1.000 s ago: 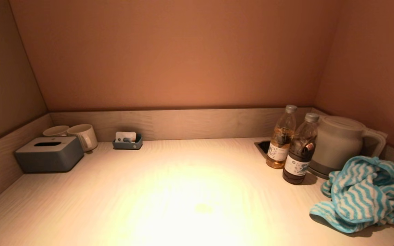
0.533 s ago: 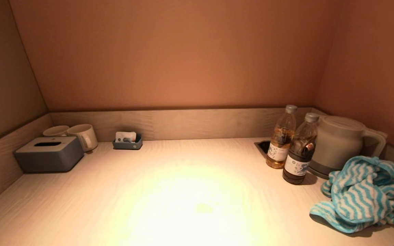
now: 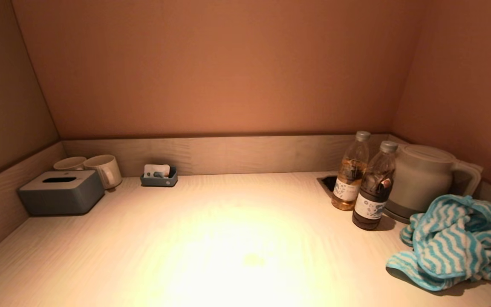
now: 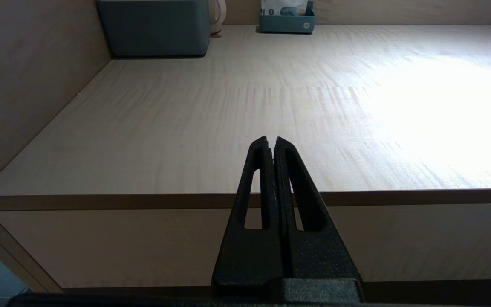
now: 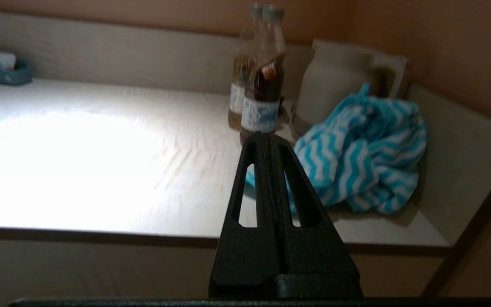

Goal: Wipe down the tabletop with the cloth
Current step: Pick up the tablecloth

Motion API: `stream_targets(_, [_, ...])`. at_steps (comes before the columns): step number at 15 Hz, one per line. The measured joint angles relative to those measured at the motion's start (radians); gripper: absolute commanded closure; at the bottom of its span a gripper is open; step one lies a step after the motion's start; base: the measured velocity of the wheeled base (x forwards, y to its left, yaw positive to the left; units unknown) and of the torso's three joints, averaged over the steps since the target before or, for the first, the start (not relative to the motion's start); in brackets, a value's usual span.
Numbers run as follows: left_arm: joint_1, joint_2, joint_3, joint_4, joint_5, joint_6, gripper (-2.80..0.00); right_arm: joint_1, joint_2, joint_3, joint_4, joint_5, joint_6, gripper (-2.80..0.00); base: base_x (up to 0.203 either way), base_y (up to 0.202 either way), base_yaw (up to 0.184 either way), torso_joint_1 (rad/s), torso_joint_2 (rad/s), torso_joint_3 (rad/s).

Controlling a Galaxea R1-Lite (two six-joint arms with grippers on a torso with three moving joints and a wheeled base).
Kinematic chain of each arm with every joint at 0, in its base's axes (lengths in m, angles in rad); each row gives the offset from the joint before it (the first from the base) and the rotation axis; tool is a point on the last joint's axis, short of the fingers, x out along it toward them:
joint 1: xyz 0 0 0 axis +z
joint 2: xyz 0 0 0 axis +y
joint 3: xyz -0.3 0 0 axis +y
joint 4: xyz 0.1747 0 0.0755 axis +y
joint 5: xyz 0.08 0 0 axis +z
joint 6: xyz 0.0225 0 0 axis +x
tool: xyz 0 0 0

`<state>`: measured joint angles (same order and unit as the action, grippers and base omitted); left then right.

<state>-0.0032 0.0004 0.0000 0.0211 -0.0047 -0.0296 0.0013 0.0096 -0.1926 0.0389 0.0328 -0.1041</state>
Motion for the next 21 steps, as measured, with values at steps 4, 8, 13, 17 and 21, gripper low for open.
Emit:
stream_targets(4, [0.0, 0.0, 0.0, 0.0, 0.0, 0.0, 0.0, -0.004, 0.15, -0.207, 0.092, 0.002, -0.009, 0.0, 0.0, 0.0, 0.0, 0.0, 0.0, 0.0])
stream_targets(8, [0.0, 0.0, 0.0, 0.0, 0.0, 0.0, 0.0, -0.016, 0.503, -0.307, 0.131, -0.069, 0.003, 0.0, 0.0, 0.0, 0.0, 0.0, 0.0, 0.0])
stream_targets(13, [0.0, 0.0, 0.0, 0.0, 0.0, 0.0, 0.0, -0.052, 0.979, -0.427, 0.054, -0.214, 0.047, 0.0, 0.0, 0.0, 0.0, 0.0, 0.0, 0.0])
stream_targets(17, [0.0, 0.0, 0.0, 0.0, 0.0, 0.0, 0.0, -0.131, 1.237, -0.5, -0.017, -0.306, 0.091, 0.0, 0.0, 0.0, 0.0, 0.0, 0.0, 0.0])
stream_targets(21, [0.0, 0.0, 0.0, 0.0, 0.0, 0.0, 0.0, -0.173, 1.362, -0.541, -0.034, -0.33, 0.131, 0.0, 0.0, 0.0, 0.0, 0.0, 0.0, 0.0])
